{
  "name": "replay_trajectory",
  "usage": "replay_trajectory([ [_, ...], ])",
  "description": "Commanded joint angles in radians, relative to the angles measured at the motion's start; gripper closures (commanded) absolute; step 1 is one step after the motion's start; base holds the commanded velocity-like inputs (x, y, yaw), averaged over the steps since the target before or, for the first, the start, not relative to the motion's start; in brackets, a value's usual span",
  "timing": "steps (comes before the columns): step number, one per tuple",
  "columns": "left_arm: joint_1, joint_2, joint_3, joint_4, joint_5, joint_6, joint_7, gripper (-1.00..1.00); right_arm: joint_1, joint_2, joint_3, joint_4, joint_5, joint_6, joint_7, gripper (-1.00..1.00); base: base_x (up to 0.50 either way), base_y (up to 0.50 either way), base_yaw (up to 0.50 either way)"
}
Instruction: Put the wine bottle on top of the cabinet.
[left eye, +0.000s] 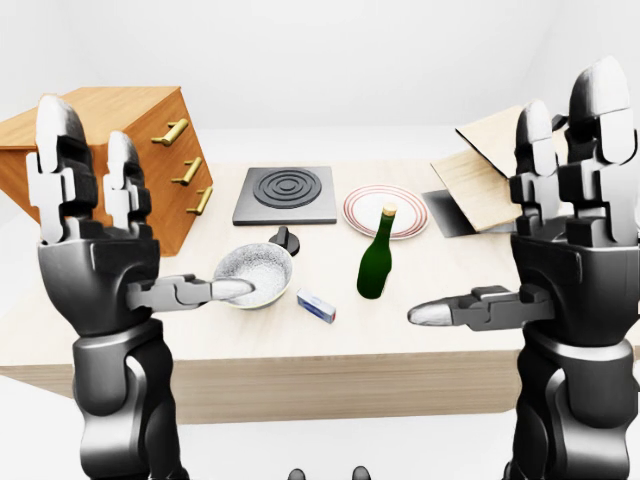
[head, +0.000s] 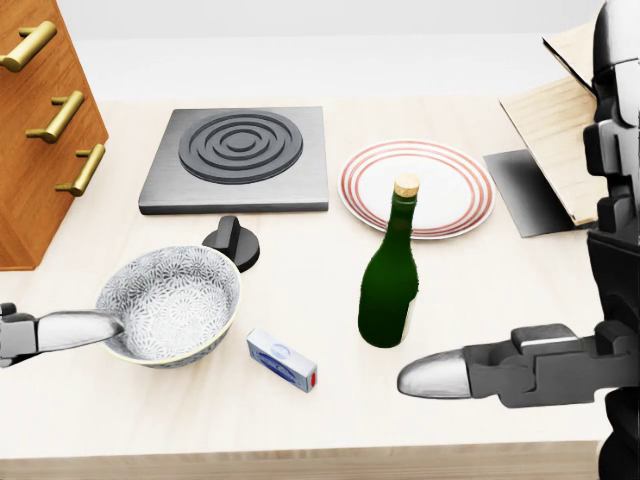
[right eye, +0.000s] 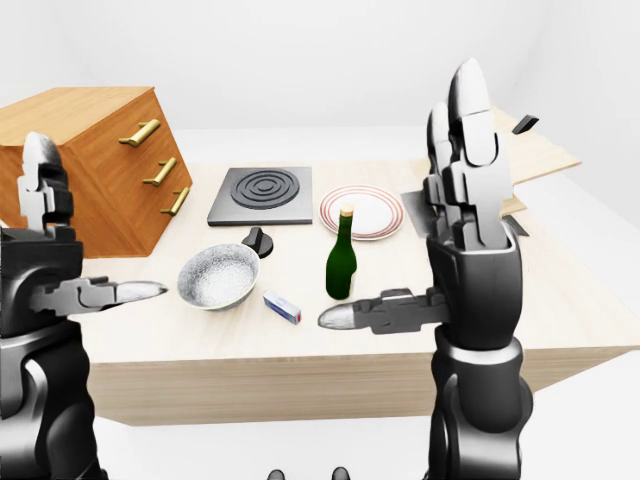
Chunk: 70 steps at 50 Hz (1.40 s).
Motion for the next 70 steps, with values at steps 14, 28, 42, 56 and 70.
replay_trajectory([
  [14, -0.023, 0.085, 0.165, -0.272, -0.232, 0.000, 0.089, -1.00, -0.011, 0.023, 0.033, -0.184, -0.224, 0.000, 0.157, -1.00, 0.00, 0.16, 0.00],
  [28, 0.003, 0.083, 0.168, -0.268, -0.220, 0.000, 0.068, -1.00, -0.003, 0.043, 0.047, -0.184, -0.262, 0.000, 0.182, -1.00, 0.00, 0.50, 0.00],
  [42, 0.019, 0.062, 0.138, -0.260, -0.186, 0.000, 0.047, -1.00, 0.016, 0.077, -0.033, -0.184, -0.132, 0.000, 0.135, -1.00, 0.00, 0.25, 0.00],
  [56, 0.029, 0.047, 0.136, -0.272, -0.170, 0.000, 0.031, -1.00, 0.058, 0.011, -0.095, -0.184, 0.177, 0.000, -0.012, -1.00, 0.24, 0.00, 0.00],
  [70, 0.033, 0.044, 0.137, -0.260, -0.168, 0.000, 0.027, -1.00, 0.066, -0.056, -0.072, -0.184, 0.237, 0.000, -0.084, -1.00, 0.50, 0.00, 0.00],
])
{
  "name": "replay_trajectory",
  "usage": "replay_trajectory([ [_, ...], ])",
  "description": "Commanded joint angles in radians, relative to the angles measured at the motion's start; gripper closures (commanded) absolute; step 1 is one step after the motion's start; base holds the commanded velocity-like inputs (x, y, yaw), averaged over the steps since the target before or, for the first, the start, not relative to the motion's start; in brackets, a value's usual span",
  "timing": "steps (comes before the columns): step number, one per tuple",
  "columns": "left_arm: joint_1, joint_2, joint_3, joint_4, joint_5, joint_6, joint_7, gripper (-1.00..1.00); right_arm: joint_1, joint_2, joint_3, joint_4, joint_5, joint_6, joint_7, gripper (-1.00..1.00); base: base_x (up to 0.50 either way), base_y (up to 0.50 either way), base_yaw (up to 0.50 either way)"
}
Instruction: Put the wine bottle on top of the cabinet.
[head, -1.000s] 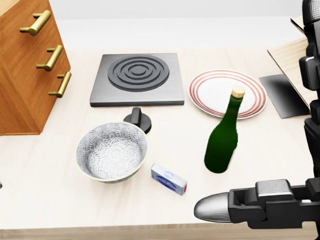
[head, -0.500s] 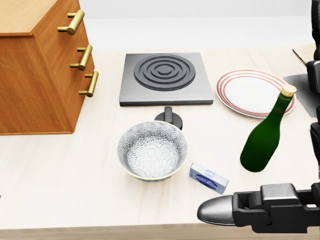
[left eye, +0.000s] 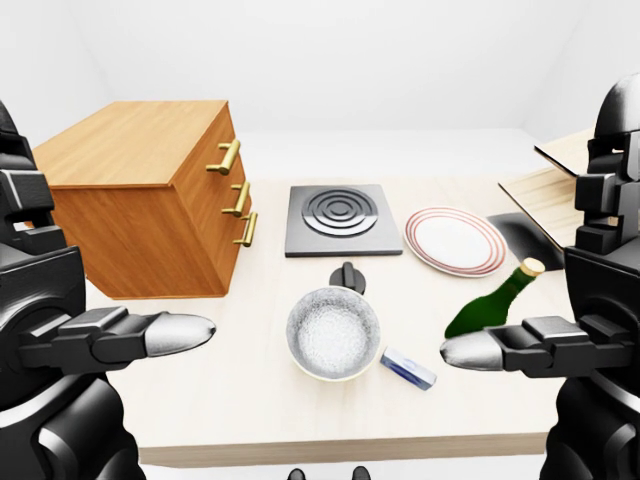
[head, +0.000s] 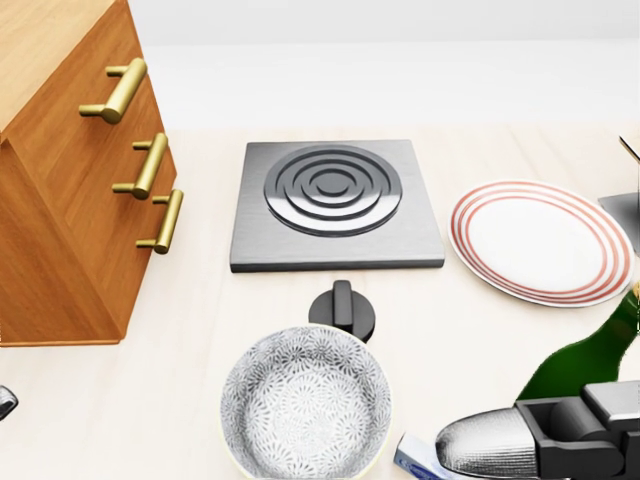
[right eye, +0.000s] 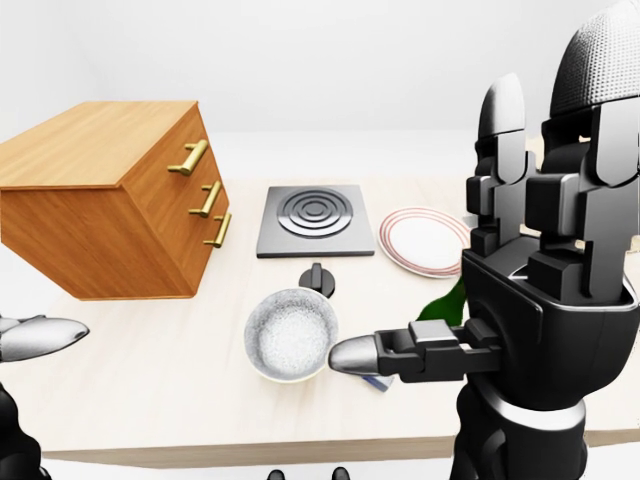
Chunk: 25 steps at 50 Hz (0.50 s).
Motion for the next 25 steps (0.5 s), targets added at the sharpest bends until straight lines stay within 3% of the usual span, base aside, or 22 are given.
replay_trajectory([
  [1, 0.003, -0.003, -0.001, 0.013, 0.005, 0.000, -0.006, -1.00, 0.003, -0.041, 0.002, 0.000, 0.071, 0.000, -0.056, -1.00, 0.50, 0.00, 0.00],
  [15, 0.007, -0.006, -0.007, 0.044, 0.019, 0.000, -0.014, -1.00, 0.033, -0.057, 0.014, 0.000, 0.077, 0.000, -0.069, -1.00, 0.50, 0.00, 0.00],
  [21, 0.019, -0.012, -0.015, 0.042, 0.022, 0.000, -0.017, -1.00, 0.073, -0.142, 0.019, 0.000, 0.170, 0.000, -0.166, -1.00, 0.25, 0.00, 0.00],
  [25, 0.026, -0.016, -0.014, 0.039, 0.024, 0.000, -0.025, -1.00, 0.140, -0.308, 0.015, 0.000, 0.373, 0.000, -0.345, -1.00, 0.00, 0.00, 0.00],
])
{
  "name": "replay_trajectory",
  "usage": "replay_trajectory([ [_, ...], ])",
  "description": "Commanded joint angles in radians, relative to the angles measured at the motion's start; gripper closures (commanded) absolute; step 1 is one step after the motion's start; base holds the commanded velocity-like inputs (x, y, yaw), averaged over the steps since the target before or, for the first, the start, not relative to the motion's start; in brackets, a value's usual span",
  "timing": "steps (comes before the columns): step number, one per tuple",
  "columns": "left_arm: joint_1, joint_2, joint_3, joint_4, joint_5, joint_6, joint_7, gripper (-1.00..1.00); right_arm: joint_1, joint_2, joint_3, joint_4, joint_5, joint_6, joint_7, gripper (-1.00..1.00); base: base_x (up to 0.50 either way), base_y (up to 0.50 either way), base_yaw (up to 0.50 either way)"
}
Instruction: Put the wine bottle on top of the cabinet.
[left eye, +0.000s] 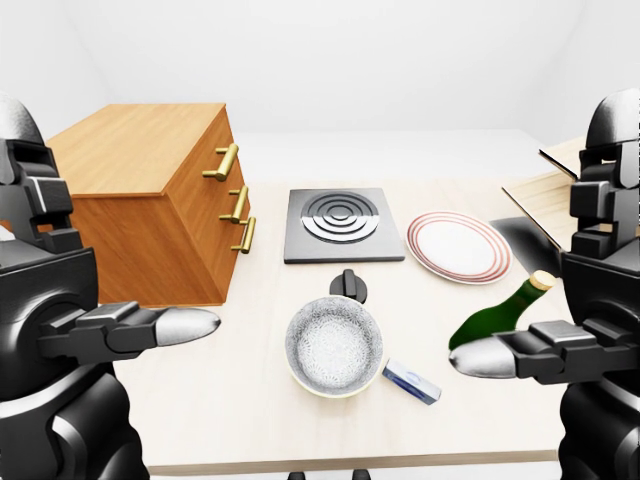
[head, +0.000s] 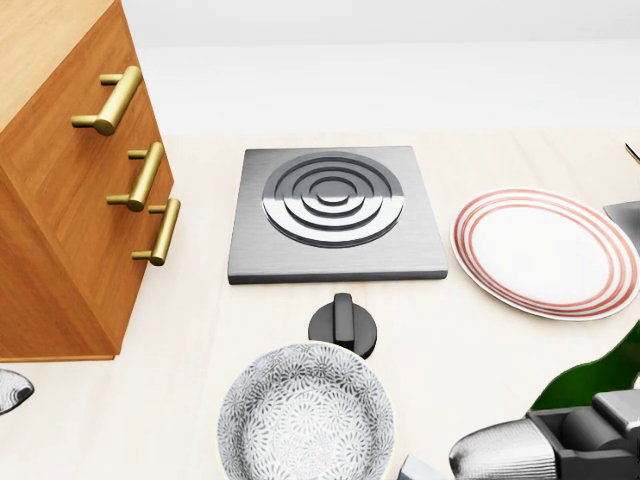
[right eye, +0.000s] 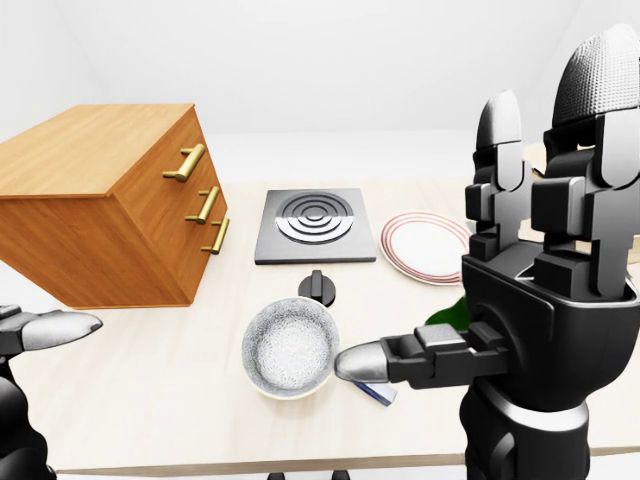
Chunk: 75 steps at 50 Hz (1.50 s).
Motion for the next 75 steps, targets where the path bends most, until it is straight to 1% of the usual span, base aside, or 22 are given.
replay_trajectory([
  [1, 0.015, -0.009, -0.004, 0.002, 0.007, 0.000, -0.013, -1.00, 0.106, -0.253, 0.000, 0.000, 0.300, 0.000, -0.271, -1.00, 0.00, 0.00, 0.00],
  [4, 0.019, -0.011, -0.005, 0.011, 0.013, 0.000, -0.019, -1.00, 0.171, -0.390, -0.032, 0.000, 0.457, 0.000, -0.397, -1.00, 0.00, 0.00, 0.00],
  [5, 0.022, -0.012, -0.011, 0.021, 0.020, 0.000, -0.024, -1.00, 0.210, -0.454, -0.051, 0.000, 0.506, 0.000, -0.439, -1.00, 0.00, 0.00, 0.00],
  [9, 0.026, -0.016, -0.007, 0.013, 0.017, 0.000, -0.029, -1.00, 0.343, -0.635, -0.081, 0.000, 0.602, 0.000, -0.536, -1.00, 0.00, 0.00, 0.00],
  [11, 0.029, -0.018, -0.009, 0.014, 0.018, 0.000, -0.031, -1.00, 0.431, -0.677, -0.101, 0.000, 0.595, 0.000, -0.536, -1.00, 0.00, 0.00, 0.00],
  [14, 0.035, -0.022, -0.012, 0.019, 0.021, 0.000, -0.036, -1.00, 0.536, -0.676, -0.138, 0.000, 0.571, 0.000, -0.536, -1.00, 0.00, 0.00, 0.00],
  [19, 0.044, -0.030, -0.019, 0.030, 0.029, 0.000, -0.044, -1.00, 0.689, -0.636, -0.231, 0.000, 0.552, 0.000, -0.474, -1.00, 0.00, 0.00, 0.00],
  [24, 0.049, -0.035, -0.029, 0.041, 0.039, 0.000, -0.048, -1.00, 0.778, -0.588, -0.315, 0.000, 0.566, -0.045, -0.413, -1.00, 0.00, 0.00, 0.00],
  [27, 0.060, -0.041, -0.035, 0.036, 0.044, 0.000, -0.053, -1.00, 0.844, -0.583, -0.405, 0.000, 0.617, -0.082, -0.385, -1.00, 0.00, 0.00, 0.00],
  [28, 0.062, -0.043, -0.037, 0.037, 0.045, 0.000, -0.054, -1.00, 0.873, -0.565, -0.424, 0.000, 0.618, -0.103, -0.366, -1.00, 0.00, 0.00, 0.00],
  [33, 0.075, -0.052, -0.052, 0.047, 0.063, 0.000, -0.065, -1.00, 0.946, -0.515, -0.431, 0.000, 0.594, -0.171, -0.325, -1.00, 0.00, 0.00, 0.00],
  [34, 0.074, -0.052, -0.050, 0.046, 0.062, 0.000, -0.066, -1.00, 0.955, -0.512, -0.431, 0.000, 0.592, -0.175, -0.322, -1.00, 0.00, 0.00, 0.00],
  [38, 0.085, -0.058, -0.052, 0.038, 0.064, 0.000, -0.070, -1.00, 0.981, -0.459, -0.395, 0.000, 0.543, -0.175, -0.286, -1.00, 0.00, 0.00, 0.00],
  [44, 0.086, -0.061, -0.050, 0.031, 0.065, 0.000, -0.072, -1.00, 1.012, -0.391, -0.438, 0.000, 0.566, -0.175, -0.222, -1.00, 0.00, 0.00, 0.00],
  [45, 0.085, -0.059, -0.038, 0.026, 0.060, 0.000, -0.071, -1.00, 1.063, -0.245, -0.489, 0.000, 0.586, -0.175, -0.115, -1.00, 0.00, 0.00, 0.00],
  [47, 0.086, -0.059, -0.036, 0.025, 0.059, 0.000, -0.072, -1.00, 1.038, -0.165, -0.535, 0.000, 0.601, -0.175, -0.031, -1.00, 0.00, 0.00, 0.00],
  [55, 0.084, -0.060, -0.043, 0.030, 0.066, 0.000, -0.072, -1.00, 0.974, -0.099, -0.577, 0.000, 0.602, -0.098, 0.030, -1.00, 0.00, 0.00, 0.00],
  [58, 0.083, -0.061, -0.045, 0.040, 0.071, 0.000, -0.073, -1.00, 0.943, -0.081, -0.601, 0.000, 0.607, -0.055, 0.044, -1.00, 0.00, 0.00, 0.00],
  [60, 0.084, -0.061, -0.047, 0.042, 0.073, 0.000, -0.073, -1.00, 0.908, -0.064, -0.621, 0.000, 0.608, -0.012, 0.057, -1.00, 0.00, 0.00, 0.00],
  [61, 0.086, -0.062, -0.049, 0.043, 0.075, 0.000, -0.074, -1.00, 0.879, -0.049, -0.618, 0.000, 0.592, 0.000, 0.066, -1.00, 0.00, 0.00, 0.00],
  [68, 0.090, -0.064, -0.048, 0.048, 0.078, 0.000, -0.078, -1.00, 0.692, 0.082, -0.696, 0.000, 0.520, 0.000, 0.181, -1.00, 0.00, 0.00, 0.00],
  [75, 0.097, -0.066, -0.047, 0.050, 0.082, 0.000, -0.083, -1.00, 0.564, 0.187, -0.739, 0.000, 0.419, 0.000, 0.292, -1.00, 0.00, 0.00, 0.00],
])
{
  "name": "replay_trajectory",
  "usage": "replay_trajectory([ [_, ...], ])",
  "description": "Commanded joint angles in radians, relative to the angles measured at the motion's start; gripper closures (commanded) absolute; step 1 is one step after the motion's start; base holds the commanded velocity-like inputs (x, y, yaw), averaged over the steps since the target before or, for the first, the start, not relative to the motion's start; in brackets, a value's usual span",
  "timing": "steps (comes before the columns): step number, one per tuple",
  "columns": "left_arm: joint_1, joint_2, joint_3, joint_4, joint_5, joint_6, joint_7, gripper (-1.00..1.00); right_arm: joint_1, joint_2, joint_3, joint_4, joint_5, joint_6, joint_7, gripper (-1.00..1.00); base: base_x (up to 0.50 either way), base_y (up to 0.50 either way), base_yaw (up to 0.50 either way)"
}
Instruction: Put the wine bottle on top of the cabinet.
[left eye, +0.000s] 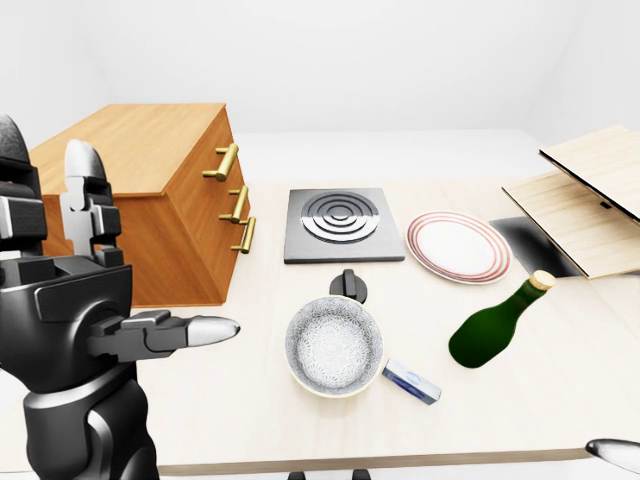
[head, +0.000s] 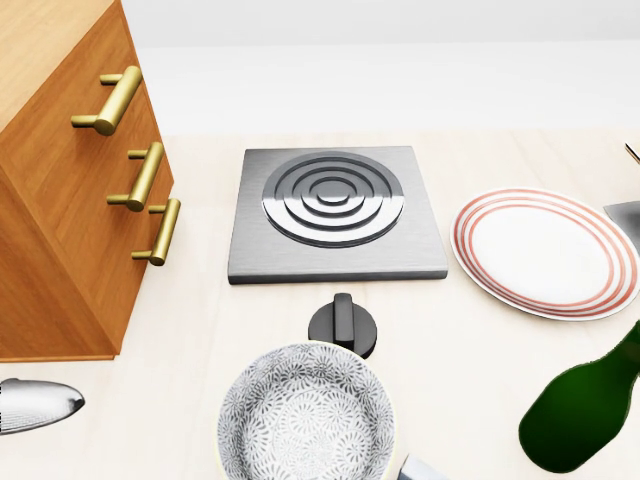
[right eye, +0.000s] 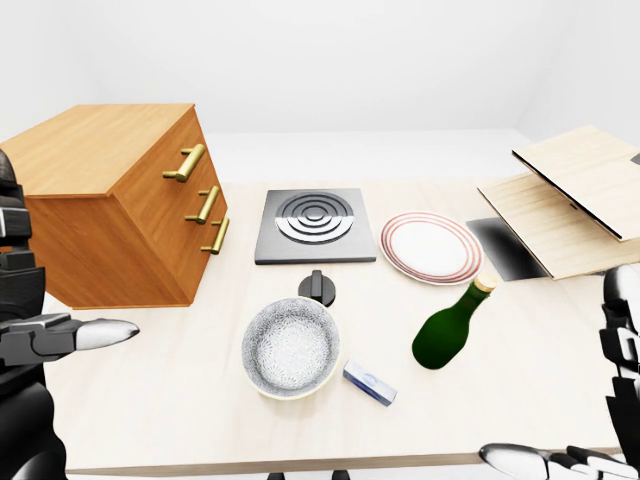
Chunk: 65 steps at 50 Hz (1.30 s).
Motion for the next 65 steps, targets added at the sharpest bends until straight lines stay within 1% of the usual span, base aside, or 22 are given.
replay_trajectory([
  [1, 0.008, -0.003, -0.001, 0.006, 0.008, 0.000, -0.007, -1.00, -0.206, 0.177, -0.090, 0.000, -0.125, 0.000, 0.176, -1.00, 0.00, 0.00, 0.00],
  [3, 0.006, -0.003, 0.001, 0.007, 0.008, 0.000, -0.007, -1.00, -0.243, 0.205, -0.108, 0.000, -0.156, 0.000, 0.211, -1.00, 0.00, 0.00, 0.00],
  [7, 0.000, -0.001, -0.001, 0.011, 0.012, 0.000, -0.005, -1.00, -0.362, 0.276, -0.158, 0.000, -0.263, 0.000, 0.311, -1.00, 0.00, 0.00, 0.00],
  [8, 0.003, -0.003, -0.008, 0.017, 0.018, 0.000, -0.006, -1.00, -0.394, 0.291, -0.152, 0.034, -0.310, 0.000, 0.343, -1.00, 0.00, 0.00, 0.00],
  [10, 0.004, -0.004, -0.012, 0.019, 0.021, 0.000, -0.006, -1.00, -0.425, 0.310, -0.155, 0.060, -0.352, 0.000, 0.377, -1.00, 0.00, 0.00, 0.00],
  [14, 0.002, -0.002, -0.007, 0.017, 0.020, 0.000, -0.007, -1.00, -0.440, 0.336, -0.130, 0.114, -0.407, 0.000, 0.409, -1.00, 0.00, 0.00, 0.00],
  [19, -0.004, 0.000, -0.003, 0.015, 0.019, 0.000, -0.004, -1.00, -0.436, 0.344, -0.135, 0.145, -0.408, 0.000, 0.420, -1.00, 0.00, 0.00, 0.00],
  [24, 0.006, -0.005, -0.015, 0.018, 0.028, 0.000, -0.007, -1.00, -0.422, 0.360, -0.139, 0.173, -0.406, 0.000, 0.437, -1.00, 0.00, 0.00, 0.00],
  [29, 0.004, -0.004, -0.004, 0.008, 0.021, 0.000, -0.007, -1.00, -0.421, 0.360, -0.145, 0.170, -0.399, 0.000, 0.434, -1.00, 0.00, 0.00, 0.00],
  [39, 0.013, -0.009, -0.008, 0.023, 0.031, 0.000, -0.013, -1.00, -0.429, 0.354, -0.104, 0.207, -0.419, 0.000, 0.410, -1.00, 0.00, 0.00, 0.00],
  [54, 0.012, -0.007, -0.007, 0.035, 0.035, 0.000, -0.013, -1.00, -0.443, 0.311, -0.003, 0.432, -0.450, 0.000, 0.358, -1.00, 0.00, 0.00, 0.00],
  [65, 0.019, -0.010, -0.004, 0.044, 0.037, 0.000, -0.019, -1.00, -0.450, 0.278, 0.047, 0.524, -0.454, 0.000, 0.328, -1.00, 0.00, 0.00, 0.00],
])
